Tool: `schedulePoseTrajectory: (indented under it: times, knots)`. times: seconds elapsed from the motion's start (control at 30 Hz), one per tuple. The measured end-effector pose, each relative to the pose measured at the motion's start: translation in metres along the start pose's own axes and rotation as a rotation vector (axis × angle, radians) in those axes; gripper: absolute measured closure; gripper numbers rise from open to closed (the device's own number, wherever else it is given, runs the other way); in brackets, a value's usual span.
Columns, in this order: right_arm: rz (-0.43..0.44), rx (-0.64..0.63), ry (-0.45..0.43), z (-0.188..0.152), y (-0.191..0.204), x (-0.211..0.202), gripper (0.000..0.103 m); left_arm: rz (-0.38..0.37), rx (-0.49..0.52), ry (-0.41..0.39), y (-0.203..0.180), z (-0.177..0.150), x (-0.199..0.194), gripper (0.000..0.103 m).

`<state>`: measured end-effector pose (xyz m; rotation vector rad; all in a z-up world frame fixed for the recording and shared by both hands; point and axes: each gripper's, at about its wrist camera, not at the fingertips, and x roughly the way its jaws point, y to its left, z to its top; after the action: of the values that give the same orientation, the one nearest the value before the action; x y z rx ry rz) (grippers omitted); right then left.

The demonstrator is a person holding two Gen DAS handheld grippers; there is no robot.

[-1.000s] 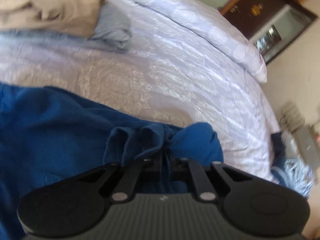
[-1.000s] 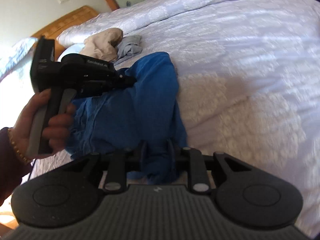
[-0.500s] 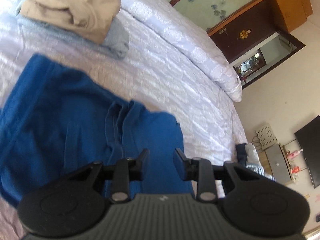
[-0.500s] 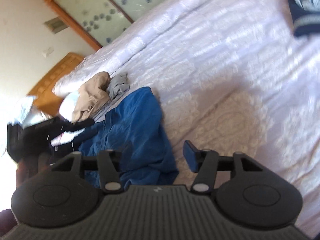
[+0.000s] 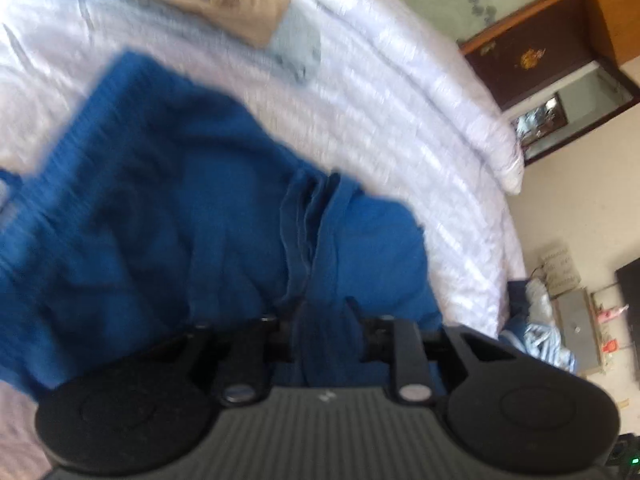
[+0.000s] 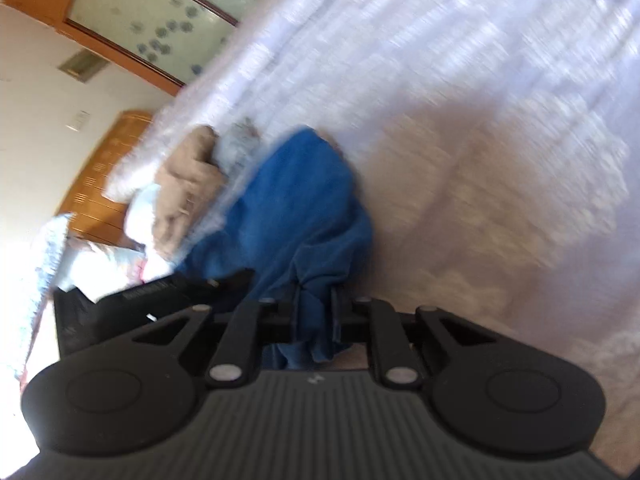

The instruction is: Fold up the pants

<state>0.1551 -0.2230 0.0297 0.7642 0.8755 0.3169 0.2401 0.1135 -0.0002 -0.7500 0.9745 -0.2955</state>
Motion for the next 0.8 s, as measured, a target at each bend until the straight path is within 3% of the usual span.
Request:
schedulePoseTrajectory:
  times: [0.2, 0.27, 0.33, 0.47, 0.6, 0.7, 0.73, 0.8]
  knots:
    - [0.063, -0.248, -0.037, 0.010, 0.091, 0.009, 0.087, -0.103, -0.077, -0.123, 0.033, 0.028, -0.060, 0.070]
    - [0.096, -0.337, -0.017, 0.008, 0.123, 0.026, 0.087, -0.125, -0.084, -0.167, 0.046, 0.036, -0.081, 0.061]
    - [0.112, -0.435, 0.010, -0.001, 0.154, 0.048, 0.087, -0.128, -0.091, -0.215, 0.061, 0.041, -0.102, 0.056]
    - [0.142, -0.617, 0.108, -0.035, 0.201, 0.101, 0.088, -0.092, -0.113, -0.294, 0.092, 0.043, -0.135, 0.056]
    - [0.171, -0.734, 0.245, -0.077, 0.221, 0.150, 0.089, -0.066, -0.180, -0.321, 0.124, 0.040, -0.150, 0.056]
    - [0.149, -0.797, 0.347, -0.100, 0.218, 0.183, 0.077, -0.068, -0.210, -0.320, 0.132, 0.035, -0.149, 0.056]
    - [0.143, -0.787, 0.377, -0.099, 0.213, 0.190, 0.071, -0.081, -0.213, -0.326, 0.133, 0.033, -0.151, 0.056]
    - [0.187, -0.710, 0.387, -0.090, 0.205, 0.180, 0.070, -0.111, -0.217, -0.344, 0.134, 0.028, -0.158, 0.056]
